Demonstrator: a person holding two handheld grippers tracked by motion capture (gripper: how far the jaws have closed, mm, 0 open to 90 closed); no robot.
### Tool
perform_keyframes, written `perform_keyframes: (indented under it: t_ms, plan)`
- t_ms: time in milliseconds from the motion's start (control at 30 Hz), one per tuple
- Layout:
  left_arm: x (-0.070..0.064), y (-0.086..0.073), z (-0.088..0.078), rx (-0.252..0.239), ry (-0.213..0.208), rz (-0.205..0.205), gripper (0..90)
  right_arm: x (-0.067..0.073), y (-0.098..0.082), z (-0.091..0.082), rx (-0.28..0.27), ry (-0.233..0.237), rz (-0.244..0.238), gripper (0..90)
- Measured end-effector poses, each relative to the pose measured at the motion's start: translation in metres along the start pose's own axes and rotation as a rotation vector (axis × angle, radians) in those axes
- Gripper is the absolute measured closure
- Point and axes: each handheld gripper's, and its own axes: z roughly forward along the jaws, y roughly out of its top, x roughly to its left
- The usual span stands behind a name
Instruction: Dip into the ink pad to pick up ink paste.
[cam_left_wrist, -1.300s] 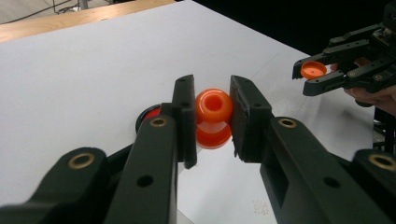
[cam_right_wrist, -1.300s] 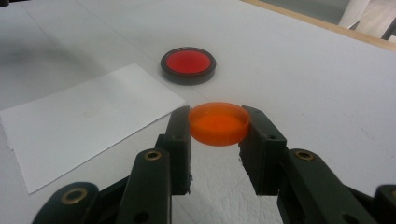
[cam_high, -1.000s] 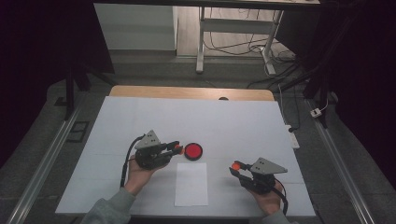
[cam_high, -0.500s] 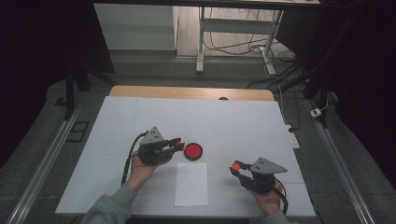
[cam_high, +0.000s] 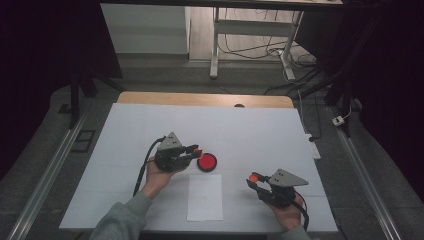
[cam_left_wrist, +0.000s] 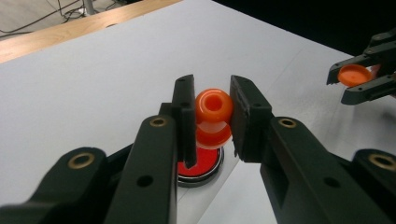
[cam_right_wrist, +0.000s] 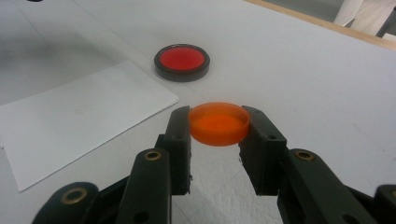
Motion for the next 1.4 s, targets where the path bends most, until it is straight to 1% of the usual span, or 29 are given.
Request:
perform_keyframes:
  t_ms: [67,167,233,300,367,400,500,733,833,900,1000,1033,1100,1233,1333,1400]
  plan:
    - [0.001,0.000,0.002,0.005,0.001,0.001,72.6,0.000,0.000,0.000,-0.006,-0.001,0.002,64.5]
    - [0.003,0.002,0.007,0.005,-0.004,0.002,72.6,-0.001,0.000,0.000,0.003,-0.009,0.000,64.5]
    - [0.003,0.003,0.010,0.009,-0.009,0.008,72.6,-0.001,-0.001,0.000,0.005,-0.007,0.000,64.5]
    - [0.003,0.004,0.012,0.015,-0.010,0.015,72.6,-0.001,-0.002,0.000,-0.004,-0.002,0.009,64.5]
    - [0.003,0.004,0.014,0.022,-0.011,0.016,72.6,-0.001,-0.003,-0.001,0.009,-0.011,0.008,64.5]
    - [0.004,0.004,0.016,0.025,-0.012,0.016,72.6,-0.002,-0.003,-0.002,0.004,-0.007,0.009,64.5]
    - [0.005,0.002,0.021,0.040,-0.013,0.019,72.6,-0.002,-0.003,-0.003,-0.003,-0.008,0.011,64.5]
    - [0.009,-0.003,0.037,0.081,-0.012,0.027,72.6,-0.001,-0.003,-0.002,0.005,-0.005,0.009,64.5]
    - [0.010,-0.004,0.040,0.096,-0.011,0.029,72.6,-0.002,-0.005,-0.003,0.007,-0.009,0.009,64.5]
    - [0.010,-0.005,0.042,0.106,-0.013,0.031,72.6,-0.002,-0.005,-0.003,0.004,-0.009,0.017,64.5]
    - [0.010,-0.008,0.046,0.121,-0.016,0.038,72.6,-0.002,-0.004,-0.002,0.001,-0.007,0.013,64.5]
    - [0.010,-0.008,0.048,0.126,-0.014,0.042,72.6,-0.002,-0.003,-0.002,0.007,-0.011,0.006,64.5]
    - [0.010,-0.009,0.051,0.130,-0.014,0.044,72.6,-0.001,-0.003,0.001,0.002,0.001,0.006,64.5]
    - [0.009,-0.012,0.057,0.147,-0.007,0.056,72.6,-0.001,-0.003,0.001,0.011,0.000,0.003,64.5]
    - [0.010,-0.013,0.059,0.154,-0.004,0.055,72.5,-0.002,-0.003,0.000,0.000,-0.001,0.011,64.5]
    - [0.010,-0.014,0.059,0.157,-0.004,0.053,72.5,-0.003,-0.003,-0.001,0.004,-0.002,0.011,64.5]
